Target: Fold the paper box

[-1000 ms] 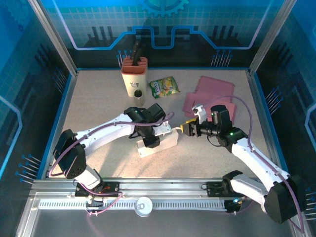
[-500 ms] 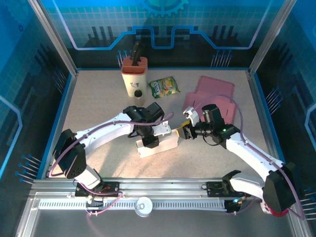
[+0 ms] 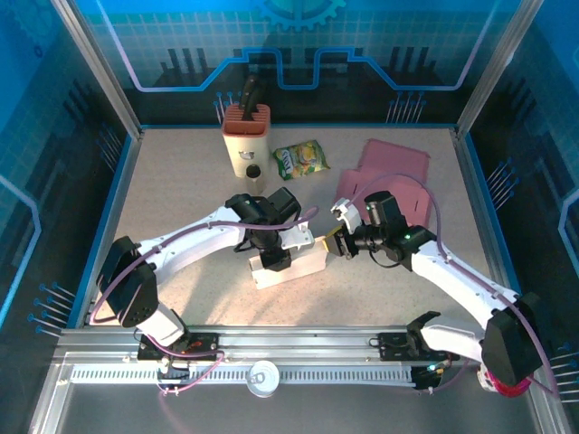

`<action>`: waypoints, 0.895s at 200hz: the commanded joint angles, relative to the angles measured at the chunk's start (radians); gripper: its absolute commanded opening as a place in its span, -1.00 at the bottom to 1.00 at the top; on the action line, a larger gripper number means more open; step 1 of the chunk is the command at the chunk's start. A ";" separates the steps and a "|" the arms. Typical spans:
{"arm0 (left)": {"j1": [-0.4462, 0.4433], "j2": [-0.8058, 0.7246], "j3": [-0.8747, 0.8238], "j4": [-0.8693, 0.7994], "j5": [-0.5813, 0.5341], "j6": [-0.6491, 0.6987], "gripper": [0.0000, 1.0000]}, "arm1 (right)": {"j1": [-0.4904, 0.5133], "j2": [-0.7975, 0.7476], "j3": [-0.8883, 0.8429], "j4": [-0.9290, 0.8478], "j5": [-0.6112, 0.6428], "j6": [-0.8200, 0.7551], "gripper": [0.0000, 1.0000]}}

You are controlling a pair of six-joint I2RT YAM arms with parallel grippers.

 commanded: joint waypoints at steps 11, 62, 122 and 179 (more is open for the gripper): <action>0.009 0.021 0.010 -0.032 0.013 0.005 -0.47 | 0.019 -0.009 0.038 -0.034 0.042 -0.003 -0.65; 0.009 0.021 0.012 -0.029 0.011 0.000 -0.48 | 0.054 0.004 0.063 -0.055 0.115 -0.008 -0.80; 0.009 0.018 0.013 -0.017 0.007 -0.010 -0.51 | 0.127 0.021 0.093 -0.092 0.271 0.001 -0.93; 0.009 0.020 0.024 0.018 -0.038 -0.066 -0.57 | 0.200 0.008 0.086 -0.072 0.392 0.105 -1.00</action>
